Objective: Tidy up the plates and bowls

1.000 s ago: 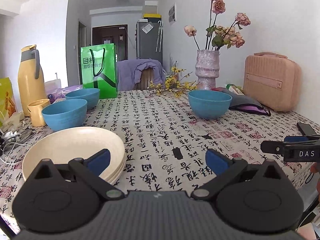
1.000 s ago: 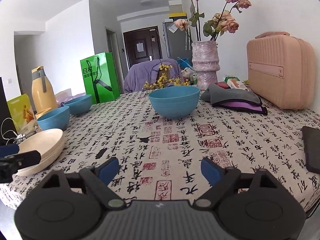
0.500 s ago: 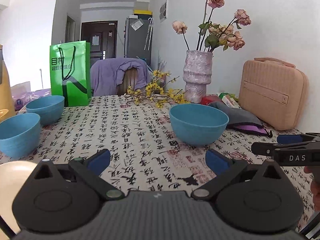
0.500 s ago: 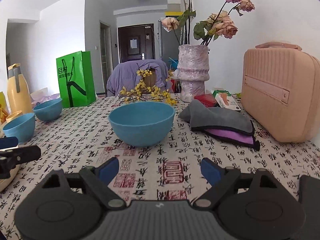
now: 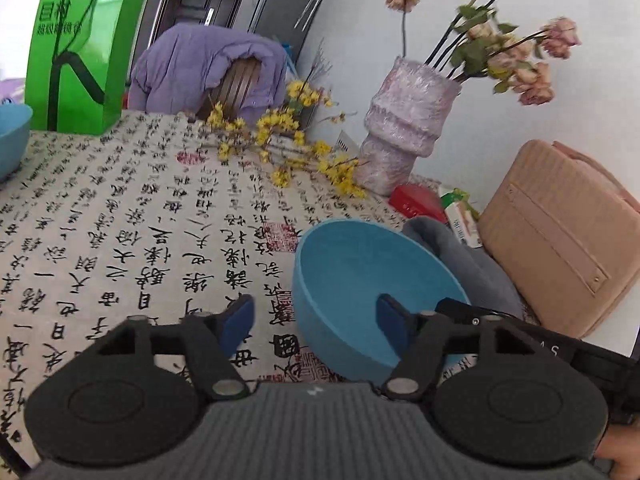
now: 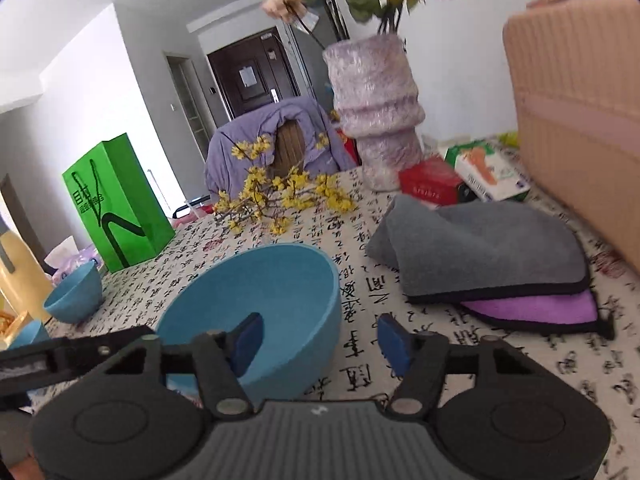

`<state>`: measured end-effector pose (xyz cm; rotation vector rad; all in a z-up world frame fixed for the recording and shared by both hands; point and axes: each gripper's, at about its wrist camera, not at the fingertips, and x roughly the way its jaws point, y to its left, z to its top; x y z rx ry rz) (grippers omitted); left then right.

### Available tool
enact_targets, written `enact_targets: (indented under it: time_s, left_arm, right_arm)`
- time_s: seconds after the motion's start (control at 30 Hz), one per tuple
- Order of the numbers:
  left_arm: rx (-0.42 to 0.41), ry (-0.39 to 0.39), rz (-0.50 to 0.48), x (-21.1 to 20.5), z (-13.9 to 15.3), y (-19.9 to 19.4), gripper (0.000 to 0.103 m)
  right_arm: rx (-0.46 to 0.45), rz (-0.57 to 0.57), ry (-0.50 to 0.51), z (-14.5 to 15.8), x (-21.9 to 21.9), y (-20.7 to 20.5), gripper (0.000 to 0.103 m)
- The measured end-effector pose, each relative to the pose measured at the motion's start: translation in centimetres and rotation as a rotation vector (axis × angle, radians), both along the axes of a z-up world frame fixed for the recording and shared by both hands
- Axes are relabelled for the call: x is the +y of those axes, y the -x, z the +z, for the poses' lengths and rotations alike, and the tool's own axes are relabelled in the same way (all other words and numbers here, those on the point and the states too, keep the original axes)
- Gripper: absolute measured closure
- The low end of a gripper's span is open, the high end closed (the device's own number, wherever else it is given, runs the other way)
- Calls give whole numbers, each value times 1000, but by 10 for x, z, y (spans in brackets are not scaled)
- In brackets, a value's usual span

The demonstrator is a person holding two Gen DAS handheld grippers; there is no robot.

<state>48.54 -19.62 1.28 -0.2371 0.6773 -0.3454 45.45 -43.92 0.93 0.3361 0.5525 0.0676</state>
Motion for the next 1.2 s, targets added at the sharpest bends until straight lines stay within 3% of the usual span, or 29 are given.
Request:
enact_targets:
  time_s: [0.03,0.1,0.23,0.43,0.6,0.93,1.2]
  left_arm:
    - [16,-1,0,-1,-2,-6,59]
    - [62,10,-14,-3,-8,-19,75]
    - [121,39,-16,-1,-10,-29,80]
    - [134,-19,-7,1,0,-11,93]
    - [146,-5,29,17,9,28,95]
    - [147,27,97,78,21,149,95]
    - [152,21,131,105,21,195,95]
  right_arm:
    - [16,-2,-4,-2,0,-7,56]
    - [34,-5,4,-4,1,-18,73]
    - [70,5,11,-5,3,-29,81]
    - [71,-2,65,3,10,-18,93]
    - [64,34,80,11,20,16,95]
    - [19,147,60,23,60,116,94]
    - [25,195,56,20,93,169,93]
